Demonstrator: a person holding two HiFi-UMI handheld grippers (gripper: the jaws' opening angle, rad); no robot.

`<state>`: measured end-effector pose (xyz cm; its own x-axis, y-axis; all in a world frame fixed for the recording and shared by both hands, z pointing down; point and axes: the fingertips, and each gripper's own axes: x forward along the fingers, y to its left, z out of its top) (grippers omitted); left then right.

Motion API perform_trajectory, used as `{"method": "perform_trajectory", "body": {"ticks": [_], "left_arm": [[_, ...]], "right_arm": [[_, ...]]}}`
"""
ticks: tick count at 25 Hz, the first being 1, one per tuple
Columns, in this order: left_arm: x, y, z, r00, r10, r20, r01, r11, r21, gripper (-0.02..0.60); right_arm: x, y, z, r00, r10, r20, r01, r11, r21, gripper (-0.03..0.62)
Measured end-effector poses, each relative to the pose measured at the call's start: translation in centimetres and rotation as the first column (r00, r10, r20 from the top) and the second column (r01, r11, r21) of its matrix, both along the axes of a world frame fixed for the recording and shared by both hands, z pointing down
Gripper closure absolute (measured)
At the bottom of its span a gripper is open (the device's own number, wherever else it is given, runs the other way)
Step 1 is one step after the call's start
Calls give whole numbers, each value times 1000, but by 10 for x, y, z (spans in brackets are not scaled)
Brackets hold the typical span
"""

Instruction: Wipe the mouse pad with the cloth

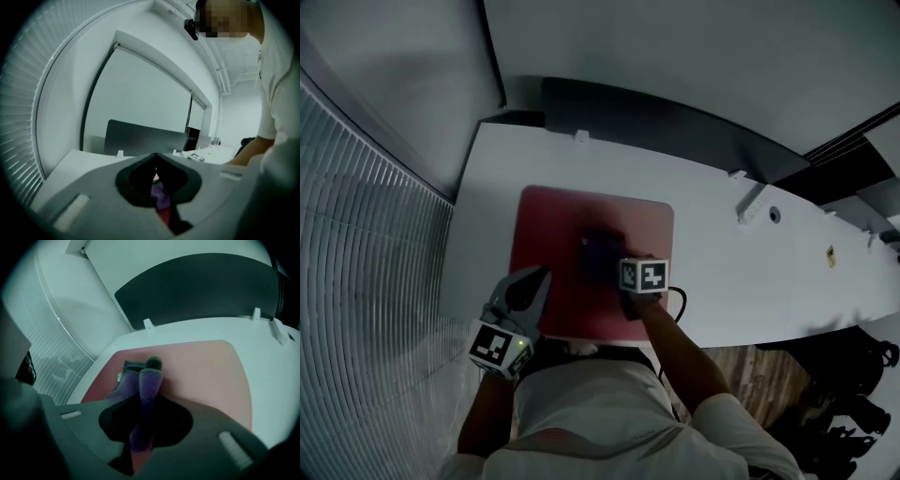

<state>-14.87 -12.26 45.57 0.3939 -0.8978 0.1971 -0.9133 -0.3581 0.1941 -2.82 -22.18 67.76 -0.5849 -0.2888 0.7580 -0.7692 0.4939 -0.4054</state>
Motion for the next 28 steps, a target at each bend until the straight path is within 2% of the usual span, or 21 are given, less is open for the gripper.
{"method": "perform_trajectory", "body": {"ticks": [10, 14, 19, 23, 28], "left_arm": [[58, -21, -5, 998, 60, -14, -60, 998, -6, 579], [75, -25, -10, 996, 77, -52, -77, 997, 4, 580], [76, -26, -15, 997, 63, -43, -63, 998, 8, 580], [65, -17, -15, 999, 41, -32, -41, 999, 1, 580], [37, 1, -12, 1000, -17, -21, 16, 1000, -12, 580]], "right_arm": [[119, -12, -2, 987, 152, -47, -152, 988, 4, 536], [154, -16, -3, 983, 174, -57, -172, 984, 33, 536], [185, -15, -6, 973, 225, -56, -223, 974, 31, 536], [184, -7, -30, 970, 243, 29, -244, 968, 54, 537], [132, 17, -74, 963, 179, 202, -197, 978, 70, 537]]}}
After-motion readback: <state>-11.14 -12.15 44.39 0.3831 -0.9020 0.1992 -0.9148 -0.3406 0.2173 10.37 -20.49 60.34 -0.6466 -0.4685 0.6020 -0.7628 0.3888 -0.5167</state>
